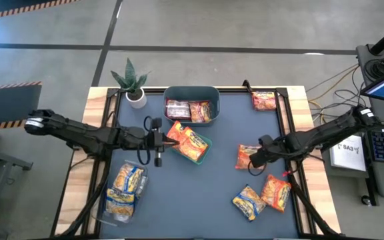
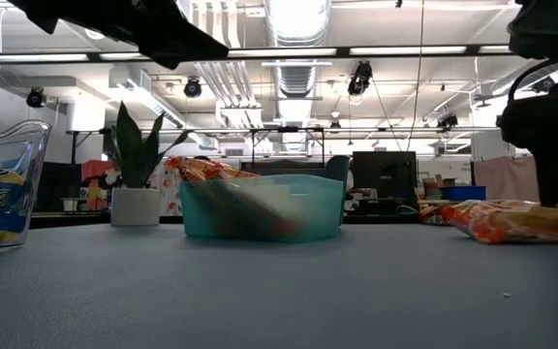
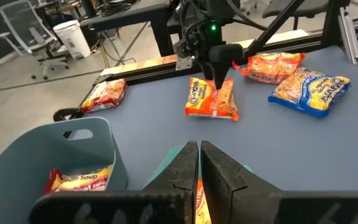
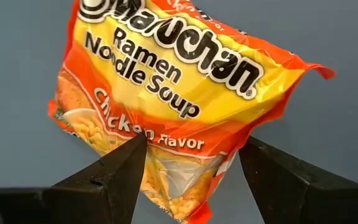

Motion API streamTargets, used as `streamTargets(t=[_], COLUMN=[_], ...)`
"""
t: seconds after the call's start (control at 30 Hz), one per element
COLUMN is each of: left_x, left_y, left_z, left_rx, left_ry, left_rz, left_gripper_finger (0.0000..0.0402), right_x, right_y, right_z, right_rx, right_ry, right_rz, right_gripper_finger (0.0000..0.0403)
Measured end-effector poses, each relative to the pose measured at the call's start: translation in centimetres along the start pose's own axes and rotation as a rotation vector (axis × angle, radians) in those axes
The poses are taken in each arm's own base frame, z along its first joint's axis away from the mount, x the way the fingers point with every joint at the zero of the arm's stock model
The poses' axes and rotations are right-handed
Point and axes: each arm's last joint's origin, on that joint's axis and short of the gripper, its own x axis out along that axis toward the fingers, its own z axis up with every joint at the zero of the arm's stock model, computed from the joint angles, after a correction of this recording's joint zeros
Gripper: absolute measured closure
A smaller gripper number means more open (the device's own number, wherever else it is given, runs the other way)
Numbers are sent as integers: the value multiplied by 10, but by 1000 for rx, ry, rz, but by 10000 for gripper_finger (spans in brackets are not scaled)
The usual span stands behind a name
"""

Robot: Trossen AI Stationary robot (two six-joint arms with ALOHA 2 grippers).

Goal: Sort Maruchan noodles
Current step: Put the orange noodle pack into the green bin

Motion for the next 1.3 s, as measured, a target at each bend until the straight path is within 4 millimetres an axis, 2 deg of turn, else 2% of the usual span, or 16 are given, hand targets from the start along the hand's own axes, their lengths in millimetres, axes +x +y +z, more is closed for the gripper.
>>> streamTargets(t=[0.13, 0.23, 0.5, 0.83, 0.93, 1.17, 1.3], left_x=[0, 0, 0, 0, 0, 0, 0], left_y=[0, 0, 0, 0, 0, 0, 0], left_z=[0, 0, 2, 2, 2, 1, 1], left_rx=[-6, -6, -20, -69, -76, -86, -86], left_ry=[1, 0, -17, -21, -20, -18, -17], left_rz=[0, 0, 2, 3, 3, 2, 2], left_gripper_finger=[401, 401, 401, 401, 401, 401, 401], right_x=[-1, -2, 8, 21, 22, 22, 20], right_y=[8, 15, 17, 26, 27, 27, 28], right_z=[3, 5, 7, 8, 8, 9, 9], right_rx=[-31, -48, -45, -54, -45, -28, -52], right_ry=[-72, -119, -214, -268, -277, -290, -295], right_rz=[117, 184, 152, 154, 159, 162, 160], right_gripper_finger=[160, 177, 233, 244, 271, 374, 393])
